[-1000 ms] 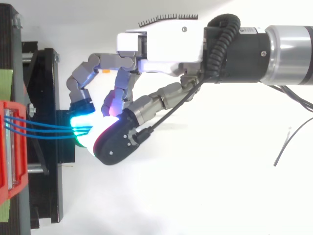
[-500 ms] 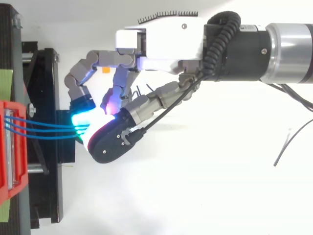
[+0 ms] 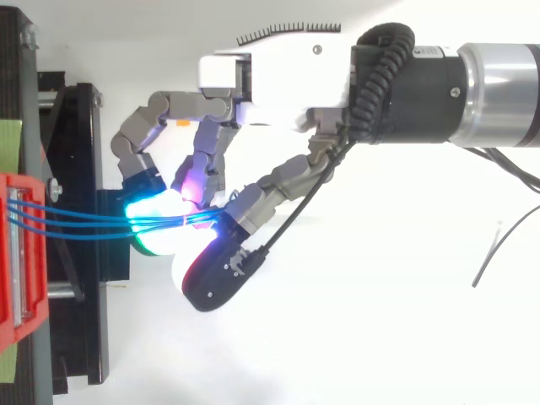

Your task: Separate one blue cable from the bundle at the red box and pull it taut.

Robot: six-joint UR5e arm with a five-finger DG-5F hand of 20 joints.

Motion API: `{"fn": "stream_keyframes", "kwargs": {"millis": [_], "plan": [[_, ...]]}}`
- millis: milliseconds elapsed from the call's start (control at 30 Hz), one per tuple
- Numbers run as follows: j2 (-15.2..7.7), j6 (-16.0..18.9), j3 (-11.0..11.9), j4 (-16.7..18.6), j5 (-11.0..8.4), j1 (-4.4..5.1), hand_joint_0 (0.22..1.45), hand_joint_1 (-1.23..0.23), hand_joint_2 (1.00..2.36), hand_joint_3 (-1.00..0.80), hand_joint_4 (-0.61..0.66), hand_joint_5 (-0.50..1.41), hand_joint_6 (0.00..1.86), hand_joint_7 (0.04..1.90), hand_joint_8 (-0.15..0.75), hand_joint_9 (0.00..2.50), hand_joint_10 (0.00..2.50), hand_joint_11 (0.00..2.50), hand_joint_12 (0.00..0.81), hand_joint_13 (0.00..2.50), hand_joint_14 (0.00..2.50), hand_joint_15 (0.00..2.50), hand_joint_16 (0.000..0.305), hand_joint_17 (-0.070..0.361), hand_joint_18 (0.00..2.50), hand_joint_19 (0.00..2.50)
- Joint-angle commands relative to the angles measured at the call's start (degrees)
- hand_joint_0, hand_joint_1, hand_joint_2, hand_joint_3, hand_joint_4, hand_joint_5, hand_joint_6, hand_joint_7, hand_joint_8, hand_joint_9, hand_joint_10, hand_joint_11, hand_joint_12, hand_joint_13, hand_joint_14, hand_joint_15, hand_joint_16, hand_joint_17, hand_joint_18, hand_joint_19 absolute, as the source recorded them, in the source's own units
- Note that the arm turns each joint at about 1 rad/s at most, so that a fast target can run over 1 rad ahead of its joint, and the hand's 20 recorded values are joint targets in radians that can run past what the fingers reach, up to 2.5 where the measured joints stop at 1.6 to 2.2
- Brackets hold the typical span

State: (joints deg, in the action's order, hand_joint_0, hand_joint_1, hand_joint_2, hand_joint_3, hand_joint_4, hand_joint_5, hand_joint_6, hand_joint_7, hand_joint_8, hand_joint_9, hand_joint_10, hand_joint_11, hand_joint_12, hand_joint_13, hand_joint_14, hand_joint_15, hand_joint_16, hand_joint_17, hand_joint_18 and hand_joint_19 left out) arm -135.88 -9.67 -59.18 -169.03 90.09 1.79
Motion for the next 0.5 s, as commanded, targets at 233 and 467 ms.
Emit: {"fn": "stream_keyframes", "kwargs": {"millis": [233,467], "plan": [[0.00,0.00,0.03,0.01,0.00,0.14,0.44,-0.86,1.00,-0.50,0.02,-0.14,0.86,1.11,0.318,1.31,0.03,1.23,0.406,0.98,0.03,0.71,0.055,0.125,0.95,0.78],[0.00,0.00,0.12,-0.16,0.00,0.14,0.56,-0.55,1.00,-0.50,0.02,-0.15,0.81,1.12,0.281,1.29,0.03,1.22,0.375,0.97,0.03,0.73,0.049,0.110,0.90,0.84]]}}
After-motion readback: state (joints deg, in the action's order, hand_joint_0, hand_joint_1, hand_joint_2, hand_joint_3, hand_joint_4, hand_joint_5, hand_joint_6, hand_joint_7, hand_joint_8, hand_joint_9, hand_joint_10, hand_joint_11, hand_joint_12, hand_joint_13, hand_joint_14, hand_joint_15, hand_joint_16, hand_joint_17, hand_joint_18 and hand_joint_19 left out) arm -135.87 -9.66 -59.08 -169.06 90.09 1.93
